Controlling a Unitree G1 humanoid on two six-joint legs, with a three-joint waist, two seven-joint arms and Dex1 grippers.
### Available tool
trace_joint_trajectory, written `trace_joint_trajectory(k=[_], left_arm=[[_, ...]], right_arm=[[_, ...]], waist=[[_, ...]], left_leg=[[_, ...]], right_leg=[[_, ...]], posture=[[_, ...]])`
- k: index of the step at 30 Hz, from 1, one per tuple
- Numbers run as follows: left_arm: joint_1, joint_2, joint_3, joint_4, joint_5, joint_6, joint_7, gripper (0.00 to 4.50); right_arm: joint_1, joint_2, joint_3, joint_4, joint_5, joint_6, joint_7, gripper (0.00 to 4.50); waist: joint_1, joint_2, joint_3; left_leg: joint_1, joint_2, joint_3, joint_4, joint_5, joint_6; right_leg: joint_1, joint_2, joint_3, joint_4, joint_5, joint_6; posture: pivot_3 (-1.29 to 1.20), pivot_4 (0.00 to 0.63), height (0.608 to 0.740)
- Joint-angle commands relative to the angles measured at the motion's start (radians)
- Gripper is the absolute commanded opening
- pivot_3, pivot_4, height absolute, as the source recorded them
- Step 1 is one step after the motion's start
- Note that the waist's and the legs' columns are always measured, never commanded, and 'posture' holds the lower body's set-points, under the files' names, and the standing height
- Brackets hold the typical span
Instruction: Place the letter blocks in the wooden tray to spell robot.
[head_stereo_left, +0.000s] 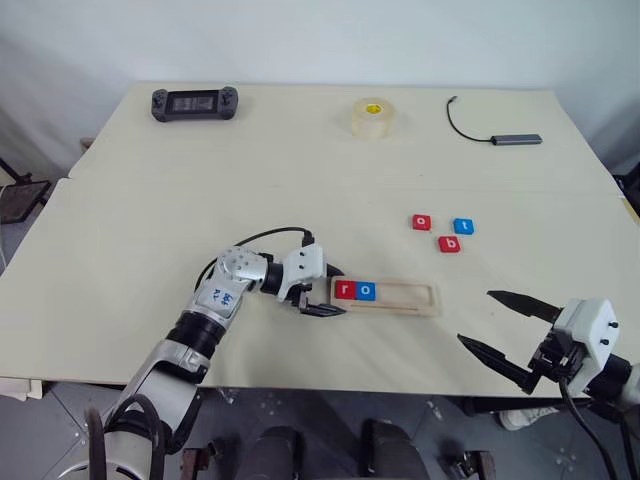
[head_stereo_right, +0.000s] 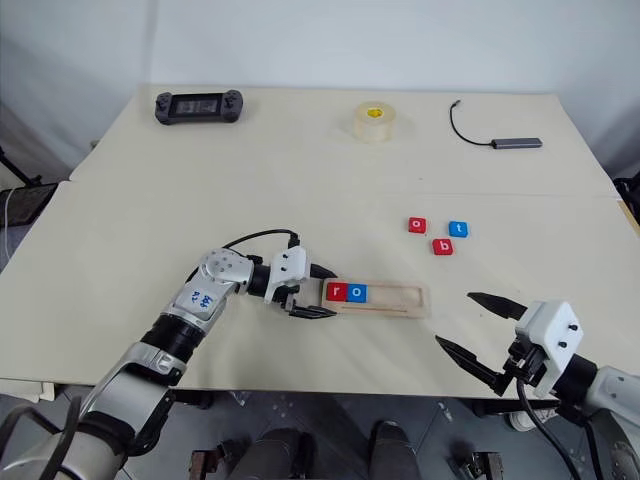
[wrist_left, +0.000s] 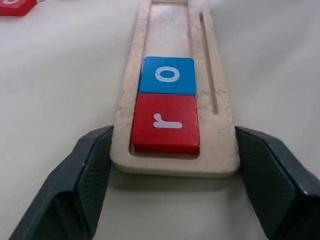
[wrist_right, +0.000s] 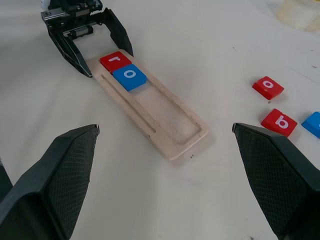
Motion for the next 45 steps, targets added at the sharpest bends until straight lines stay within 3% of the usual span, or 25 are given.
trace_joint_trajectory(k=[1, 2, 3, 5, 10, 21, 26, 32, 37, 41, 45], left_arm=[[0.018, -0.003, 0.01, -0.011, -0.019, 0.001, -0.044, 3.4], [0.028, 0.002, 0.006, -0.027, -0.027, 0.008, -0.065, 3.4], [0.036, 0.004, 0.009, -0.036, -0.026, 0.008, -0.062, 4.12], [0.045, 0.009, 0.018, -0.049, -0.028, 0.019, -0.058, 4.45], [0.079, 0.057, 0.105, -0.08, -0.099, 0.032, -0.081, 4.45], [0.236, 0.192, 0.311, -0.125, -0.246, -0.14, -0.173, 4.45], [0.308, 0.218, 0.394, -0.23, -0.365, -0.05, -0.199, 4.45], [0.383, 0.217, 0.391, -0.344, -0.401, 0.021, -0.188, 4.45], [0.388, 0.194, 0.38, -0.392, -0.391, 0.028, -0.156, 4.45], [0.376, 0.178, 0.38, -0.41, -0.386, 0.032, -0.118, 4.45], [0.357, 0.161, 0.37, -0.411, -0.382, 0.064, -0.074, 4.45]], right_arm=[[0.014, 0.017, -0.016, -0.042, 0.011, -0.017, -0.018, 4.5], [0.016, 0.02, -0.013, -0.043, 0.008, -0.02, -0.021, 4.5], [0.016, 0.023, -0.01, -0.043, 0.007, -0.021, -0.024, 4.5], [0.019, 0.025, -0.007, -0.044, 0.006, -0.023, -0.027, 4.5], [0.014, 0.03, -0.006, -0.025, 0.001, -0.034, -0.03, 4.5], [0.052, 0.063, -0.09, -0.001, 0.015, -0.052, -0.069, 4.5], [0.113, 0.103, -0.147, 0.049, 0.002, -0.092, -0.062, 4.5], [0.106, 0.124, -0.147, 0.086, -0.003, -0.128, -0.074, 4.5], [-0.063, 0.083, -0.072, 0.102, -0.017, -0.044, -0.17, 4.5], [-0.278, -0.021, 0.006, 0.12, 0.02, 0.24, -0.297, 4.5], [-0.579, -0.094, 0.161, 0.248, -0.01, 0.517, -0.398, 4.5]], waist=[[0.0, 0.0, 0.0], [-0.001, 0.0, 0.0], [0.0, 0.0, 0.0], [0.0, 0.0, 0.0], [-0.003, 0.0, 0.0], [-0.001, 0.0, 0.0], [0.0, 0.0, 0.0], [-0.005, 0.001, -0.001], [-0.01, 0.001, -0.001], [-0.015, 0.002, -0.001], [-0.018, 0.001, -0.001]], left_leg=[[0.0, 0.0, 0.0, 0.0, 0.0, 0.0], [0.0, 0.0, 0.0, 0.0, 0.0, 0.0], [0.0, 0.0, 0.0, 0.0, 0.0, 0.0], [0.0, 0.0, 0.0, 0.0, 0.0, 0.0], [0.0, 0.0, 0.0, 0.0, 0.0, 0.0], [0.0, 0.0, -0.001, 0.0, 0.0, -0.001], [0.0, 0.0, -0.002, 0.0, 0.0, 0.0], [0.001, 0.001, 0.0, 0.0, 0.0, 0.0], [0.003, 0.0, 0.001, 0.0, 0.0, -0.001], [0.005, 0.001, 0.003, 0.0, 0.0, -0.001], [0.005, 0.002, 0.002, -0.001, 0.0, -0.002]], right_leg=[[0.0, 0.0, 0.0, 0.0, 0.0, 0.0], [0.0, 0.0, 0.0, 0.0, 0.0, 0.0], [0.0, 0.0, 0.0, 0.0, 0.0, 0.0], [0.0, 0.0, 0.0, 0.0, 0.0, 0.0], [0.0, 0.0, 0.001, 0.0, 0.0, 0.0], [0.0, -0.001, 0.0, 0.0, 0.0, 0.0], [0.0, -0.001, 0.0, 0.0, 0.0, 0.0], [0.0, -0.001, 0.002, 0.0, 0.0, 0.0], [0.001, -0.001, 0.005, 0.0, 0.0, 0.0], [0.0, -0.001, 0.007, 0.0, 0.0, 0.0], [0.001, 0.0, 0.006, 0.0, 0.0, -0.001]], posture=[[0.0, 0.15, 0.74], [0.0, 0.15, 0.74], [0.0, 0.15, 0.74], [0.0, 0.15, 0.74], [0.0, 0.15, 0.74], [0.0, 0.15, 0.74], [0.0, 0.15, 0.74], [0.0, 0.15, 0.74], [0.0, 0.15, 0.74], [0.0, 0.15, 0.74], [0.0, 0.15, 0.74]])
